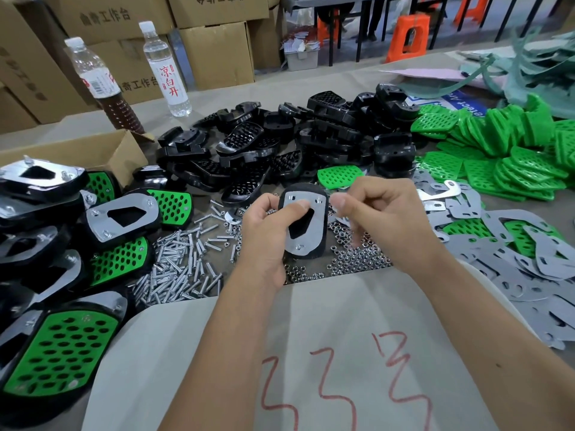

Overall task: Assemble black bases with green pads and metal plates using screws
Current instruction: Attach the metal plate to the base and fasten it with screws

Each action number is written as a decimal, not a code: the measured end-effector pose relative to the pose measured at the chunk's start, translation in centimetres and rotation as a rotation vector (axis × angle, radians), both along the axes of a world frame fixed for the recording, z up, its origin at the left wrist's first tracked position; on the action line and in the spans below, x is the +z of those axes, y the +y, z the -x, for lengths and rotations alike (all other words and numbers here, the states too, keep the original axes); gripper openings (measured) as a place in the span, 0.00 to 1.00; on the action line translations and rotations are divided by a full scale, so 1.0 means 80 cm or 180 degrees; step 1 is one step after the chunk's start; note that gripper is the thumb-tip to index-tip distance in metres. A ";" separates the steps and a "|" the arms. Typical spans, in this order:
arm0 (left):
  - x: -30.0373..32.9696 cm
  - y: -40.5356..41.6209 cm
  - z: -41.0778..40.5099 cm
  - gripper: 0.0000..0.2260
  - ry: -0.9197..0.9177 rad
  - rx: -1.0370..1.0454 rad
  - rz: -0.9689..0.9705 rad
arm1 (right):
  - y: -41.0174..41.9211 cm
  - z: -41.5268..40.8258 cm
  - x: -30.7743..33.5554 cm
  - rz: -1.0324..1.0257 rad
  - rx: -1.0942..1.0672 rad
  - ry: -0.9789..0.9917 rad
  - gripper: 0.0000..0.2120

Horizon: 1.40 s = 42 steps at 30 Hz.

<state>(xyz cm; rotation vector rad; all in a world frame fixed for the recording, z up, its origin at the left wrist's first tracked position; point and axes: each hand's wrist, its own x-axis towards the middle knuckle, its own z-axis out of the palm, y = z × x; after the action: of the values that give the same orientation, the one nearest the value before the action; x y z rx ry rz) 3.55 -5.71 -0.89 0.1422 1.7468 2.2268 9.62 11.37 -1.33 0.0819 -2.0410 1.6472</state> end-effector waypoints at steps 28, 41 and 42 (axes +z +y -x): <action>0.007 0.008 -0.002 0.15 0.0585 0.0533 0.0385 | -0.022 0.037 0.022 -0.3867 -0.0929 -0.0214 0.15; 0.004 0.003 0.001 0.15 0.0371 0.0528 0.0354 | -0.019 0.025 0.011 -0.3426 -0.0351 -0.0557 0.08; 0.003 0.002 0.002 0.17 0.0328 0.0480 0.0335 | -0.018 0.025 0.012 -0.3402 -0.0349 -0.0493 0.08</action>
<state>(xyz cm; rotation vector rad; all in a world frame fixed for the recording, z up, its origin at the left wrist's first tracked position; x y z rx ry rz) 3.39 -5.58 -0.63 0.1066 1.9858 2.2605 7.64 9.93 -0.34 0.2035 -2.7492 0.3566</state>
